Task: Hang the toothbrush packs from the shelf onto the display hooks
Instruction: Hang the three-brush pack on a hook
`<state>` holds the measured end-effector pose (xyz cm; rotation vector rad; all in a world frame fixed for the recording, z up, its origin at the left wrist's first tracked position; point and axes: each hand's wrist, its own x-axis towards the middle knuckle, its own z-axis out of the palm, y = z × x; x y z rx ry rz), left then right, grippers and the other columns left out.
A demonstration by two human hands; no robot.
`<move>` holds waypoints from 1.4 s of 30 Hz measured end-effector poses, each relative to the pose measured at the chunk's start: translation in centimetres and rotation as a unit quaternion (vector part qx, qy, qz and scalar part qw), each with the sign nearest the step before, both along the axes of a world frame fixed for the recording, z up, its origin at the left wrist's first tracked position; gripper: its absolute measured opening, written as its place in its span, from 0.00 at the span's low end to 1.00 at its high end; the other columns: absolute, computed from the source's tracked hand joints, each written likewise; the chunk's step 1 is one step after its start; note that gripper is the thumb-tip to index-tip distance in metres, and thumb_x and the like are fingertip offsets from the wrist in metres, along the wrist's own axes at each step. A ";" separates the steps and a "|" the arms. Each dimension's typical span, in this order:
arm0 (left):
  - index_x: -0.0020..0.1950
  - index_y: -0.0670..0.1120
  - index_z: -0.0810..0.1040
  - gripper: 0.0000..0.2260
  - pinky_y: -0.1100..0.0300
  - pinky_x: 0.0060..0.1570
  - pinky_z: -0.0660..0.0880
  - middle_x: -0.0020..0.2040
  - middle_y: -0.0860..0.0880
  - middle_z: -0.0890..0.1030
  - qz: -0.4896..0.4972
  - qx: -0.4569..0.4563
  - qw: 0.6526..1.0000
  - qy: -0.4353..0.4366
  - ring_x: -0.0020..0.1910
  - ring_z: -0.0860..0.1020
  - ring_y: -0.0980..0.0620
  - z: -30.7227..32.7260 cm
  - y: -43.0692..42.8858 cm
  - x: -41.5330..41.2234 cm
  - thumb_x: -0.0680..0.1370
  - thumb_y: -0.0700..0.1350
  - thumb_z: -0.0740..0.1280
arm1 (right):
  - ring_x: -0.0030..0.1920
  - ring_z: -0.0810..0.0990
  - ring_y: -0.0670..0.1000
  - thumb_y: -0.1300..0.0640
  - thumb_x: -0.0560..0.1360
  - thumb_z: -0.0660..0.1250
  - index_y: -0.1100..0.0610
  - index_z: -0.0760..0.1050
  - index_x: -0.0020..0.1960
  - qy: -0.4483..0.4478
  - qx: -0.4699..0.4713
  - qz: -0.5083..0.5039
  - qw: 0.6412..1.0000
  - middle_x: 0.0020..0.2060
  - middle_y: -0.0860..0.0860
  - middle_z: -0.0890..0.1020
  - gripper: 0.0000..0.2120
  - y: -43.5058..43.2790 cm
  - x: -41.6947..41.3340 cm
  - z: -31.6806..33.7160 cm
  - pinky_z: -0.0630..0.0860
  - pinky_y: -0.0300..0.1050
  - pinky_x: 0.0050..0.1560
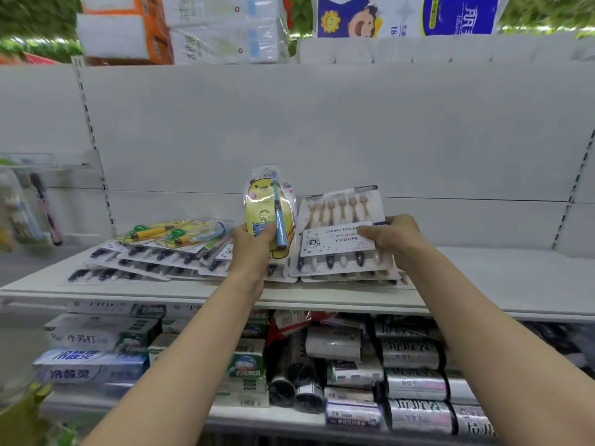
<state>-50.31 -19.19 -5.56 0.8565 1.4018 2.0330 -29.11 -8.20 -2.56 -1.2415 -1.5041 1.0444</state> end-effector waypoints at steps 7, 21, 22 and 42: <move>0.65 0.43 0.73 0.17 0.59 0.45 0.74 0.58 0.45 0.82 0.011 -0.003 1.000 -0.025 0.52 0.80 0.51 -1.2 -3.5 0.4 0.77 0.42 0.70 | 0.45 0.86 0.56 0.67 0.75 0.72 0.60 0.73 0.61 0.187 0.050 0.027 0.981 0.50 0.57 0.83 0.17 -4.0 1.3 1.9 0.83 0.54 0.49; 0.61 0.48 0.72 0.13 0.51 0.44 0.77 0.56 0.42 0.83 0.050 0.059 0.991 -0.110 0.47 0.82 0.45 -3.4 -15.9 -5.9 0.79 0.37 0.68 | 0.51 0.85 0.50 0.58 0.79 0.70 0.44 0.68 0.66 0.309 0.109 0.079 0.941 0.57 0.54 0.82 0.20 -11.7 -5.7 -0.5 0.83 0.53 0.54; 0.61 0.48 0.72 0.13 0.52 0.43 0.76 0.54 0.43 0.83 0.055 0.063 0.990 -0.113 0.45 0.82 0.45 -3.5 -17.0 -6.7 0.79 0.37 0.67 | 0.52 0.85 0.50 0.58 0.79 0.70 0.44 0.68 0.66 0.307 0.106 0.089 0.942 0.58 0.54 0.82 0.20 -12.6 -6.8 -0.7 0.83 0.54 0.54; 0.55 0.49 0.74 0.09 0.52 0.44 0.77 0.56 0.43 0.81 0.136 0.120 0.978 -0.107 0.47 0.82 0.46 -5.1 -50.3 -35.6 0.80 0.36 0.63 | 0.55 0.83 0.54 0.59 0.77 0.71 0.51 0.70 0.69 0.280 0.065 0.232 0.929 0.59 0.54 0.81 0.22 -40.8 -41.5 -4.5 0.81 0.57 0.58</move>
